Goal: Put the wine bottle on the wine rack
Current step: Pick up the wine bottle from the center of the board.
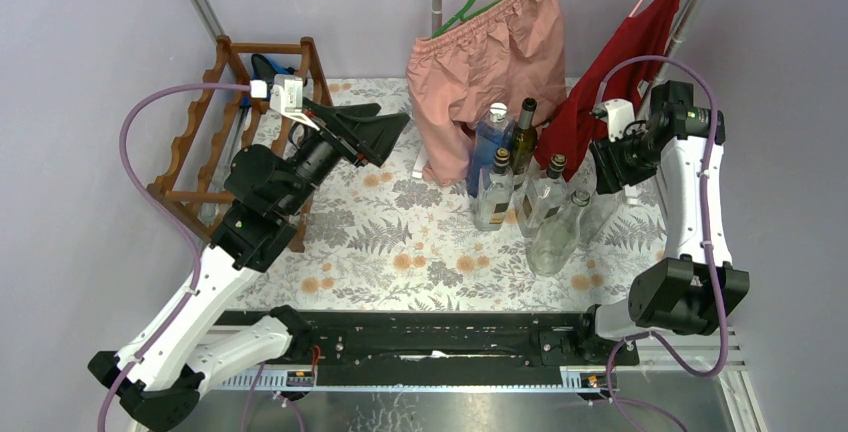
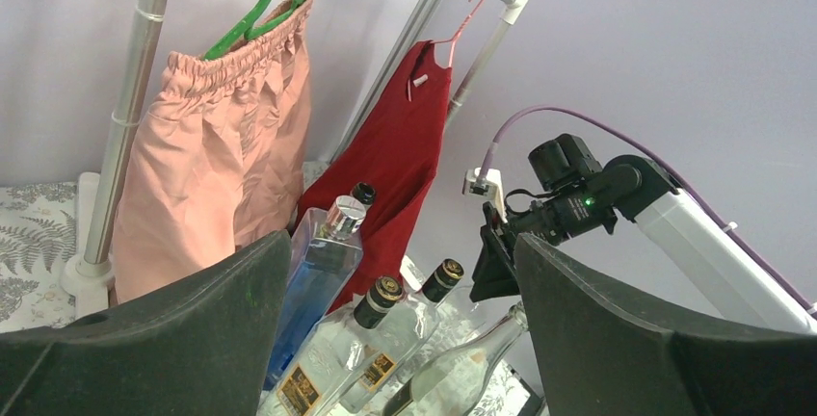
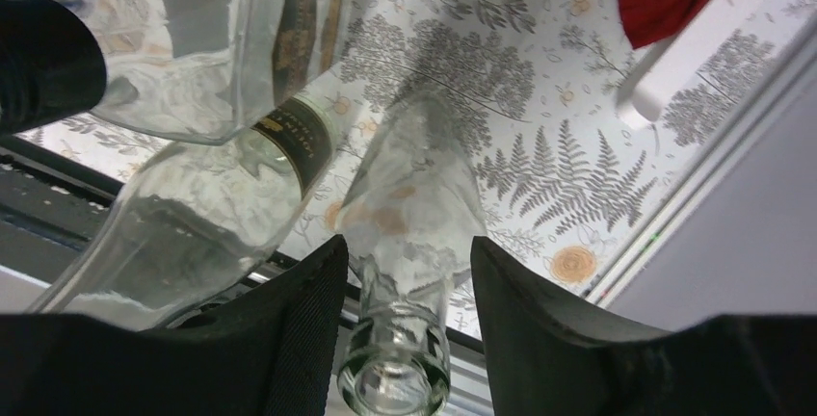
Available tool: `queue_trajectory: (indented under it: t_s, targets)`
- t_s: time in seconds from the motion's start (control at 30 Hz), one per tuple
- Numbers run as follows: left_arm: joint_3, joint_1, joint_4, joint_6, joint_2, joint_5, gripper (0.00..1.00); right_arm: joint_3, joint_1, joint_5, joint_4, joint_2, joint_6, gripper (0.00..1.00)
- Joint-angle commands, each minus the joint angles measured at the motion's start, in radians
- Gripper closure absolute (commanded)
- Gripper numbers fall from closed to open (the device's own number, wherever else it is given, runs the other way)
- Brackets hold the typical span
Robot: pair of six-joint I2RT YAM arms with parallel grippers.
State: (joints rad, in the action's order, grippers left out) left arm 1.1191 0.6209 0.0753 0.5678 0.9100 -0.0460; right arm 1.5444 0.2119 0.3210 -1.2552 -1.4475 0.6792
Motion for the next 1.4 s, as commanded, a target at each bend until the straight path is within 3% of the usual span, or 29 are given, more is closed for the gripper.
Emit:
queue_trajectory:
  t_s: [0.0, 0.2, 0.33, 0.53, 0.67, 0.93, 1.37]
  targets:
    - [-0.017, -0.006, 0.060, 0.014, -0.023, 0.014, 0.07, 0.000, -0.011, -0.084, 0.026, 0.065, -0.007, 0.43]
    - [-0.015, -0.006, 0.061, 0.015, -0.016, 0.007, 0.07, 0.042, -0.011, -0.094, 0.004, 0.073, -0.003, 0.45]
    - [-0.013, -0.006, 0.058, 0.012, -0.014, 0.004, 0.07, 0.052, -0.014, -0.074, -0.015, 0.072, -0.006, 0.58]
    - [-0.015, -0.007, 0.057, 0.015, -0.017, 0.005, 0.07, 0.063, -0.019, -0.060, -0.026, 0.072, -0.011, 0.91]
    - [-0.012, -0.006, 0.058, 0.016, -0.017, 0.006, 0.07, 0.128, -0.019, -0.109, -0.067, 0.068, 0.018, 1.00]
    - [0.000, -0.006, 0.062, 0.009, 0.004, -0.006, 0.07, 0.207, -0.019, -0.123, -0.223, 0.150, 0.088, 1.00]
    - [0.031, -0.006, 0.060, 0.004, 0.035, -0.053, 0.07, 0.019, -0.019, -0.075, -0.227, 0.365, 0.103, 1.00]
